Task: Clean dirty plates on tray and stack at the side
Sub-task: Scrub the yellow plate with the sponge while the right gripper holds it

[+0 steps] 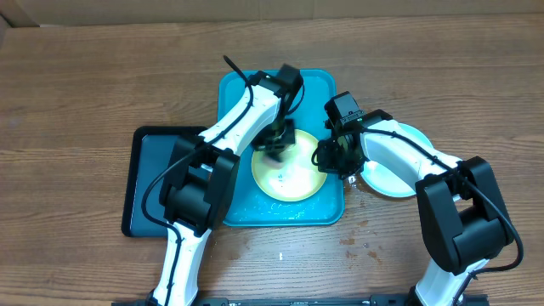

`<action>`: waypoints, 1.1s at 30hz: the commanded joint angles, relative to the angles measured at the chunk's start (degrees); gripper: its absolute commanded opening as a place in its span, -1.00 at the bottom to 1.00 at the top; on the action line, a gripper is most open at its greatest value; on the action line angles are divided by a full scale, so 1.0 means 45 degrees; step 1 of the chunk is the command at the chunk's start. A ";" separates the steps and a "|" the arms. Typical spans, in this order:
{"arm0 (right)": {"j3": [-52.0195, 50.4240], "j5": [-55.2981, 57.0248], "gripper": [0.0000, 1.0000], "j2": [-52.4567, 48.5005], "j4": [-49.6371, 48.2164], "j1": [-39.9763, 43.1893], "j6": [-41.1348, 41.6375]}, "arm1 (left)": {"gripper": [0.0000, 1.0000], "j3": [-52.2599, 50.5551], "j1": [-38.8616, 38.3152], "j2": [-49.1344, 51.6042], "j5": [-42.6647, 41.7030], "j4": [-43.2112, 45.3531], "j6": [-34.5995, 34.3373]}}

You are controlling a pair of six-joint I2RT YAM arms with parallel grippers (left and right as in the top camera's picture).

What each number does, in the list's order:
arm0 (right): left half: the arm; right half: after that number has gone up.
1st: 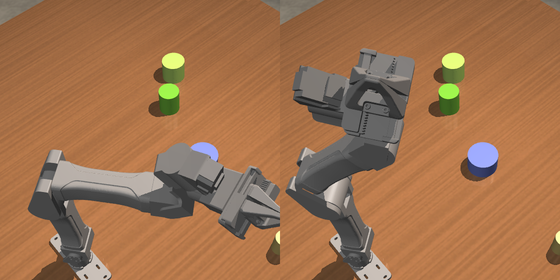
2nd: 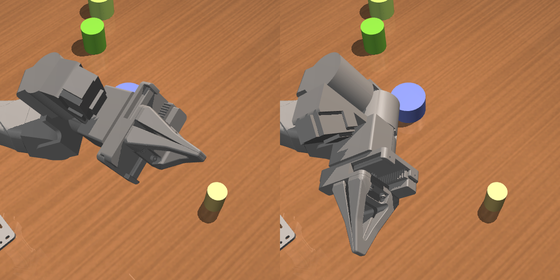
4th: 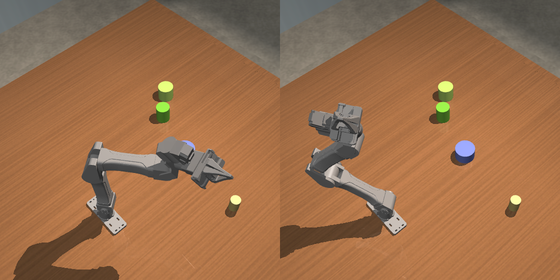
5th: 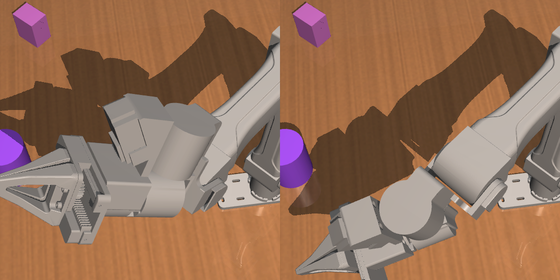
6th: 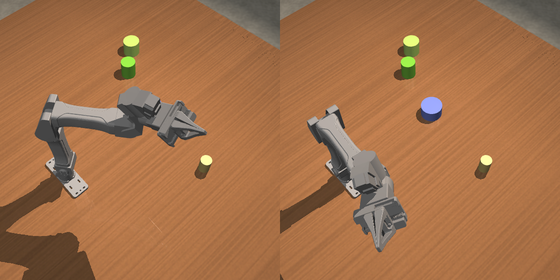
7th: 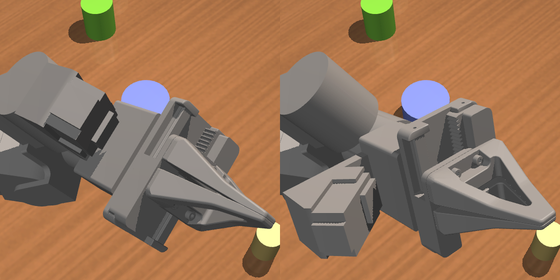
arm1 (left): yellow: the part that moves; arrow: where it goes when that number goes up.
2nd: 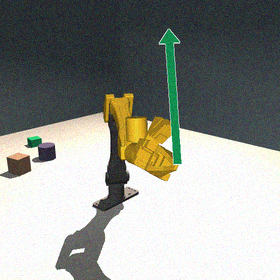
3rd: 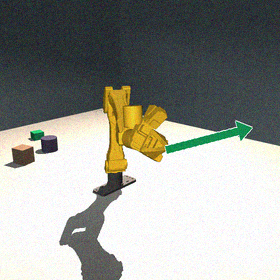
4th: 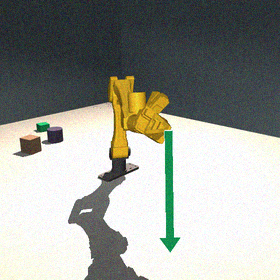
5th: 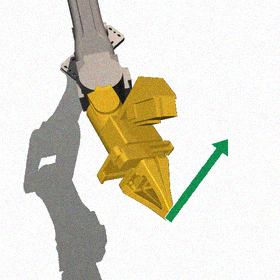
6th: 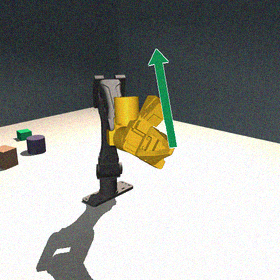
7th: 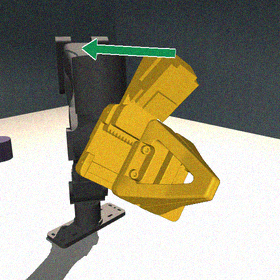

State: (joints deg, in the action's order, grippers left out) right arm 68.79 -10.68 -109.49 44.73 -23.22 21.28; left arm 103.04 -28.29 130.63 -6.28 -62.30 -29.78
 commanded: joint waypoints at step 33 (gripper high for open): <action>-0.0044 0.0364 -0.92 -0.0058 -0.0423 -0.0024 0.3109 | -0.92 -0.0612 -0.0151 0.0612 0.6096 -0.3162 -0.1715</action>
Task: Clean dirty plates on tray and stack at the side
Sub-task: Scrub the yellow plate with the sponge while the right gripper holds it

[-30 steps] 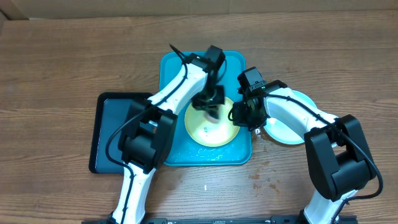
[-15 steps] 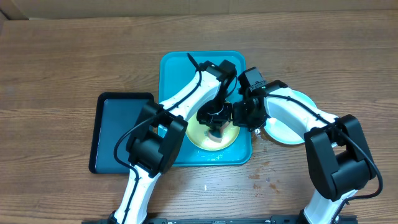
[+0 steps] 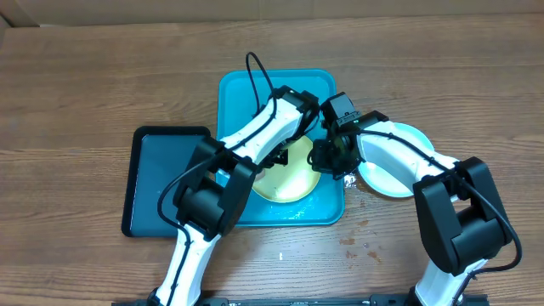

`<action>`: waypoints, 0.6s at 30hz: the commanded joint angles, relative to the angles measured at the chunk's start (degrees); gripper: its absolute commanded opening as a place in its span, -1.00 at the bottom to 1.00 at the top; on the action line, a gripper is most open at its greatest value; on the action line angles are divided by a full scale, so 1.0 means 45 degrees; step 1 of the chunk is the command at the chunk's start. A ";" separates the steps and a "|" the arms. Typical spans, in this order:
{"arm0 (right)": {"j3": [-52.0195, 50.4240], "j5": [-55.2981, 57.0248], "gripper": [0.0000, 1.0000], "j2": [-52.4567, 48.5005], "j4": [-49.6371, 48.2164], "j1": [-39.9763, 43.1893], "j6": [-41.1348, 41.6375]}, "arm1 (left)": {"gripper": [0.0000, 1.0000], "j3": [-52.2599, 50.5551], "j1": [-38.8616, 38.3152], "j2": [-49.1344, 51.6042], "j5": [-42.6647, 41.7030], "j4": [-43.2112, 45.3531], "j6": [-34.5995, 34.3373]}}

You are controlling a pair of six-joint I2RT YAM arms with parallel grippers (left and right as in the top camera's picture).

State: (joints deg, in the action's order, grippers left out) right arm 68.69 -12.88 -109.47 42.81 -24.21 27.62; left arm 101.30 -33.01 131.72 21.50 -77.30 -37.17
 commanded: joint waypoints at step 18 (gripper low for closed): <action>-0.0019 0.0860 -0.92 -0.0063 -0.0015 0.0194 0.2249 | -0.92 -0.0311 0.0996 0.0369 -1.1793 0.3954 0.5173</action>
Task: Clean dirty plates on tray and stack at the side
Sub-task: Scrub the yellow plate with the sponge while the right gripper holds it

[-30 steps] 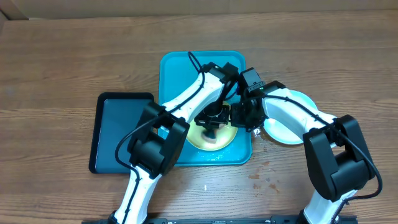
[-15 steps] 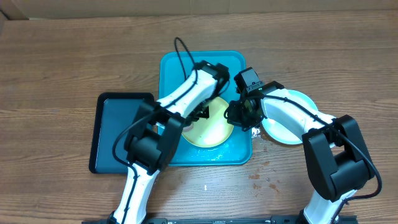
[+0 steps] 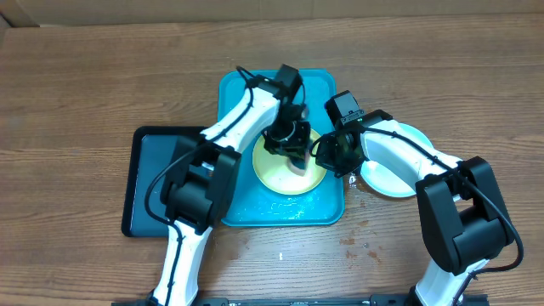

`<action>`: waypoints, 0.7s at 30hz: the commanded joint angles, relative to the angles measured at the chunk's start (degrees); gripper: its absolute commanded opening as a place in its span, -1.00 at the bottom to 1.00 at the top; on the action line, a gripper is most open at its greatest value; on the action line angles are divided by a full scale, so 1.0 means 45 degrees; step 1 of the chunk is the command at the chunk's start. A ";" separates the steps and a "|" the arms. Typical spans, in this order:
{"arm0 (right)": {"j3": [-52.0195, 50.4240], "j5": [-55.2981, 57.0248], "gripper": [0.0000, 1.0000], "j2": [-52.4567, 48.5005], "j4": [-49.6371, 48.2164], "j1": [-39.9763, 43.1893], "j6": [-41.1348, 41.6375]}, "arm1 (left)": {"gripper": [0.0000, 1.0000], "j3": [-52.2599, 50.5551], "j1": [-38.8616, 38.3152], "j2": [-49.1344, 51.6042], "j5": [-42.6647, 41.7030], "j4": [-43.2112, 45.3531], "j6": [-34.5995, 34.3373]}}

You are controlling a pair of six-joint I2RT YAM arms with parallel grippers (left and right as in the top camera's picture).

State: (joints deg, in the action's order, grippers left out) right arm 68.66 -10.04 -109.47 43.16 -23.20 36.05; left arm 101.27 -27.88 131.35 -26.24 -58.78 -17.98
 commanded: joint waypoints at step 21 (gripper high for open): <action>-0.0015 0.0296 -0.92 -0.0063 -0.0092 -0.0029 0.0321 | -0.92 -0.0170 0.1088 0.0452 1.1404 -0.2885 -0.3711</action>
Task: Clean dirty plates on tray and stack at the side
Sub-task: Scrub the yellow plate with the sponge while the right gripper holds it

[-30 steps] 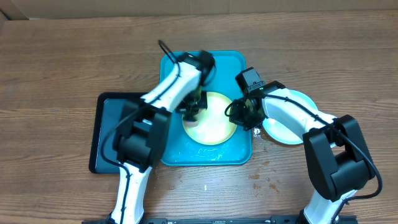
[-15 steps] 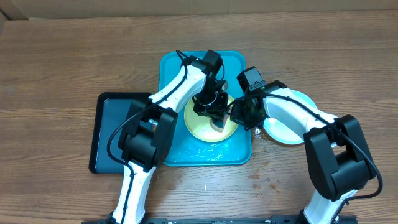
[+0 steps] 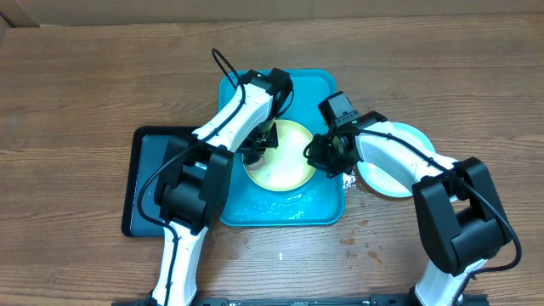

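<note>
A pale yellow plate point(image 3: 287, 161) lies on the light blue tray point(image 3: 314, 85) in the overhead view. My left gripper point(image 3: 258, 146) points down over the plate's left rim with a dark thing at its tip; its jaws are hidden under the wrist. From the right, my right gripper point(image 3: 320, 154) reaches the plate's right rim and appears shut on it. Beside the tray, a white plate point(image 3: 398, 174) rests on the table, partly under the right arm.
A dark tray point(image 3: 157, 183) lies left of the blue tray, partly under the left arm. Wet smears point(image 3: 285, 204) shine on the blue tray's front. Small crumbs point(image 3: 353, 240) dot the wooden table near the front right.
My left gripper has moved from the plate's upper right part to its left rim. The yellow plate and my right gripper sit slightly further back and left.
My left gripper was over the plate's left middle, then near its right side, then over its upper right, and now at its left rim. My right gripper stayed at the plate's right rim throughout, and the plate shifted a little on the tray.
</note>
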`<action>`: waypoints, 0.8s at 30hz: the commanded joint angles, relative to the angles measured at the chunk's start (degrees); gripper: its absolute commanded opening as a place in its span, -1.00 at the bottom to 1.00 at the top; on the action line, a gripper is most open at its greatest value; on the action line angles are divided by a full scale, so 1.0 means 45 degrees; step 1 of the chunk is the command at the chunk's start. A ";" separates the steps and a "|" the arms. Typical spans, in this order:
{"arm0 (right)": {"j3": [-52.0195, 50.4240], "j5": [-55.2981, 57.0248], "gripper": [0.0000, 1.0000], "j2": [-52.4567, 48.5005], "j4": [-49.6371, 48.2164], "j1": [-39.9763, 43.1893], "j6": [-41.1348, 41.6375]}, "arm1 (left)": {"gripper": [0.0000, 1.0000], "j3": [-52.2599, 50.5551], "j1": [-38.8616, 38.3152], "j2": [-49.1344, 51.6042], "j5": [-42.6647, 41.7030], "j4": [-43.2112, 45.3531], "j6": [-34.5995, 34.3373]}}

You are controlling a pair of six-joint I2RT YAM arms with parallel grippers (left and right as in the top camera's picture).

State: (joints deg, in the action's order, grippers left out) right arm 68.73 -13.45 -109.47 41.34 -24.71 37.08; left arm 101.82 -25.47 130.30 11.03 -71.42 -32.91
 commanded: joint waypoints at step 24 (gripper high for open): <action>-0.0029 0.1132 -0.92 -0.0063 0.0461 0.0306 0.0092 | -0.87 -0.0019 0.0039 0.0690 -0.9379 0.3468 0.4090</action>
State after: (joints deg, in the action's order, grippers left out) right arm 68.77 -10.00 -109.47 43.13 -22.92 37.93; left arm 102.19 -24.36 131.66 -26.76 -54.13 -16.38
